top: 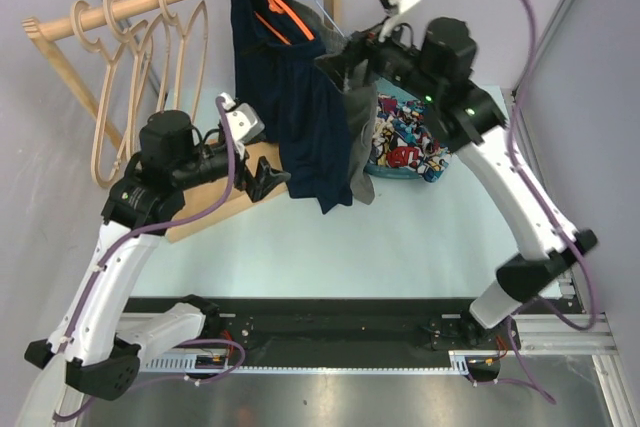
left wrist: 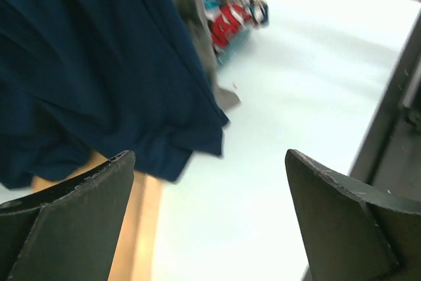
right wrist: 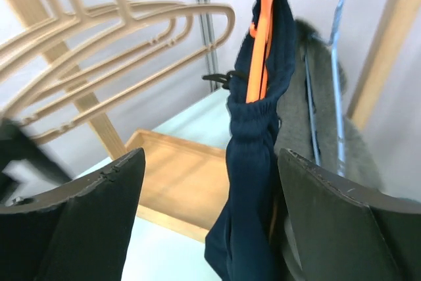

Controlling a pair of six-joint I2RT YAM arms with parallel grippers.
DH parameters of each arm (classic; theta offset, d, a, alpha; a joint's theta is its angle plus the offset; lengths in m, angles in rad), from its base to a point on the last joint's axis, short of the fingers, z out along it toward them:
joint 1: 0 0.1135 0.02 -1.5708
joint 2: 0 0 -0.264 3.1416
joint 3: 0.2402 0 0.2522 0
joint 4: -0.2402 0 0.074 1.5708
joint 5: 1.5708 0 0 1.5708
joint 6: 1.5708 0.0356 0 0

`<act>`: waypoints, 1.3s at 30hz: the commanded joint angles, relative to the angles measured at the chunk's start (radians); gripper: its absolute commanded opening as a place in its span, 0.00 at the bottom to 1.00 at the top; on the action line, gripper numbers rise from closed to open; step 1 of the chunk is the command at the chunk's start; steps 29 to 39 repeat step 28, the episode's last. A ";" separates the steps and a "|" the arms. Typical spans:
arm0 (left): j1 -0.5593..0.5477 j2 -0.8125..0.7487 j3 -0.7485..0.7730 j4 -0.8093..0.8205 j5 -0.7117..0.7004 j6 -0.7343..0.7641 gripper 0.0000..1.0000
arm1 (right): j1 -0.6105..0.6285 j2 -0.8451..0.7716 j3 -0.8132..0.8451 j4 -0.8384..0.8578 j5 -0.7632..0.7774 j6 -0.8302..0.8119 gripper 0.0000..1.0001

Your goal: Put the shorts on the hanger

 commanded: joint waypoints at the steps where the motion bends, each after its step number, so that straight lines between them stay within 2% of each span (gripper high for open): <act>1: 0.006 0.040 -0.031 -0.143 0.030 0.036 1.00 | -0.004 -0.172 -0.110 0.035 0.041 -0.081 0.87; 6: 0.006 0.107 -0.094 -0.250 -0.105 0.063 1.00 | -0.058 -0.363 -0.350 -0.046 0.079 -0.083 0.89; 12: 0.006 0.077 -0.322 -0.165 -0.258 0.092 1.00 | -0.161 -0.539 -0.608 -0.215 0.081 -0.106 0.90; 18: 0.006 0.093 -0.450 -0.094 -0.372 0.126 1.00 | -0.286 -0.640 -0.811 -0.317 0.055 -0.149 0.94; 28: 0.006 0.073 -0.441 -0.069 -0.374 0.153 1.00 | -0.457 -0.605 -0.860 -0.298 -0.046 -0.163 0.96; 39: 0.006 0.073 -0.441 -0.069 -0.374 0.153 1.00 | -0.457 -0.605 -0.860 -0.298 -0.046 -0.163 0.96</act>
